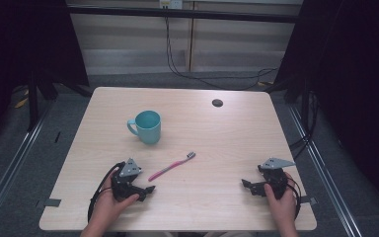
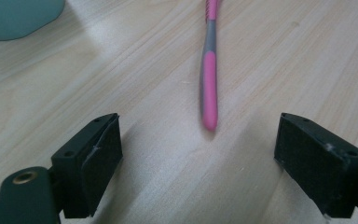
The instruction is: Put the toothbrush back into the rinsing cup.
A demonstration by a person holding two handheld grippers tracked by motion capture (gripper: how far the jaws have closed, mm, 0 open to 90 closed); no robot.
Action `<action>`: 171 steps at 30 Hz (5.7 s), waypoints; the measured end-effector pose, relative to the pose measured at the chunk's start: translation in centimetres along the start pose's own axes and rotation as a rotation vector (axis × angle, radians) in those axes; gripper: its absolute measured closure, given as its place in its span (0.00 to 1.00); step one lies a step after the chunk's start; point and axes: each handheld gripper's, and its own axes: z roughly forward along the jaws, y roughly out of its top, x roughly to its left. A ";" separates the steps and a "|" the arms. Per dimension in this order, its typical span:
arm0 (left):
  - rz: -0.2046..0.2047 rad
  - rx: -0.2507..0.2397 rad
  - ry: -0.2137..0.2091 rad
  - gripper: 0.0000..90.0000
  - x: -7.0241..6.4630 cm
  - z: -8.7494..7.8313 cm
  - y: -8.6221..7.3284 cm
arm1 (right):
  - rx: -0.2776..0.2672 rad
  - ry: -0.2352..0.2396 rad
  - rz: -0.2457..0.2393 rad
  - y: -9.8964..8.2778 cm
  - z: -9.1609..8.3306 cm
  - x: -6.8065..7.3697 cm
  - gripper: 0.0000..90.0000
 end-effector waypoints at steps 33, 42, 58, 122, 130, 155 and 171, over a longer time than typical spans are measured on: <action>0.010 0.266 -0.039 0.23 0.6 -1.0 2.8 | 0.000 0.000 0.001 0.0 0.0 0.0 0.13; 0.025 0.315 -0.033 0.26 0.7 -1.3 5.2 | -0.001 0.001 0.000 0.0 0.0 0.0 0.13; 0.037 0.360 -0.040 0.27 1.1 -0.6 7.4 | 0.000 0.002 0.000 0.0 0.0 0.0 0.13; 0.031 0.539 -0.100 0.39 1.0 6.7 13.2 | 0.000 0.003 -0.001 0.0 0.0 0.0 0.13; 0.030 0.546 -0.110 0.42 1.1 7.5 13.4 | 0.000 0.004 -0.001 0.1 0.1 -0.1 0.13; 0.058 0.594 -0.102 0.56 0.8 9.3 14.6 | -0.001 0.006 -0.001 0.1 0.1 -0.1 0.13; 0.060 0.609 -0.098 0.66 0.8 9.9 15.0 | 0.000 0.004 0.000 0.1 0.1 -0.1 0.13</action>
